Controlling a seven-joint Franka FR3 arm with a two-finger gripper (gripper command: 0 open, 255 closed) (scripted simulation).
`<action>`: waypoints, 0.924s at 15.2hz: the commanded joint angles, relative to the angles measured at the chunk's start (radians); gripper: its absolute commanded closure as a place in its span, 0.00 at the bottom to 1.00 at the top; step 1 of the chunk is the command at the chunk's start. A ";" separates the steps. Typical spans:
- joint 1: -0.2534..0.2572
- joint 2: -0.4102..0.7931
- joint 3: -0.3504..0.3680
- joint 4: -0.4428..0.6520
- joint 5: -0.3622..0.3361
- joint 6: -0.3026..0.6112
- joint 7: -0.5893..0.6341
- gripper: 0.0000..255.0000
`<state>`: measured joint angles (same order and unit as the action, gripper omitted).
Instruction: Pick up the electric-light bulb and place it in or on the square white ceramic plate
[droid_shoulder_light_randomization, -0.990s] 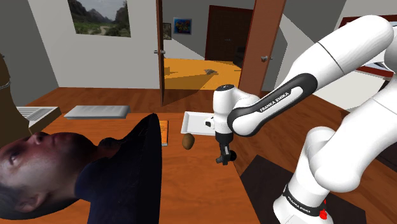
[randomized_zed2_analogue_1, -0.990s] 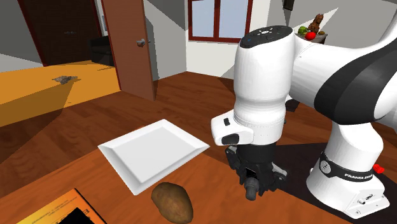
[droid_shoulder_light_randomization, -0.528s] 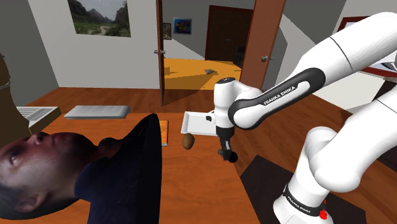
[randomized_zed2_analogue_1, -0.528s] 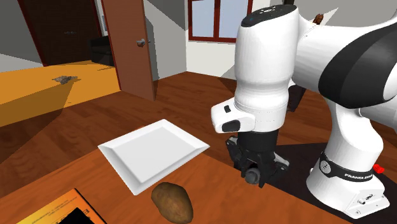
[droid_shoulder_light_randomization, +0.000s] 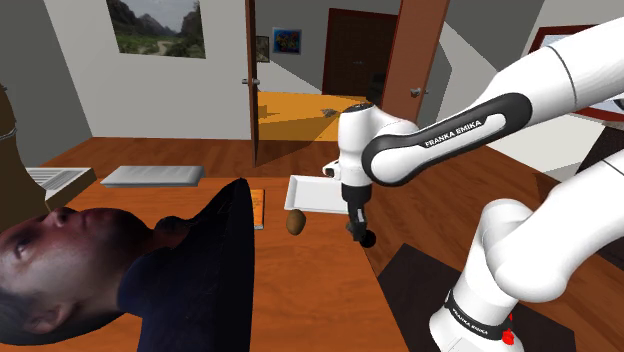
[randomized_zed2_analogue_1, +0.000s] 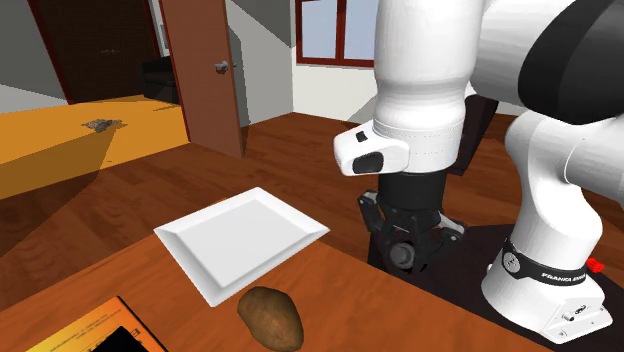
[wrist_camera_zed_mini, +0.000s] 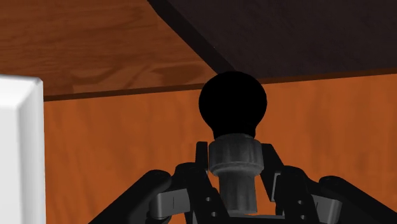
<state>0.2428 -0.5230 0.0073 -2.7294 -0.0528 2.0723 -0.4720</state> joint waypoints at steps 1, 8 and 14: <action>0.000 -0.018 -0.001 0.018 0.000 -0.036 -0.003 1.00; -0.042 0.096 -0.055 0.146 -0.038 -0.046 -0.073 1.00; -0.084 0.294 -0.124 0.332 -0.062 -0.027 -0.172 1.00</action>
<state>0.1670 -0.2676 -0.1038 -2.4311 -0.1114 2.0394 -0.6241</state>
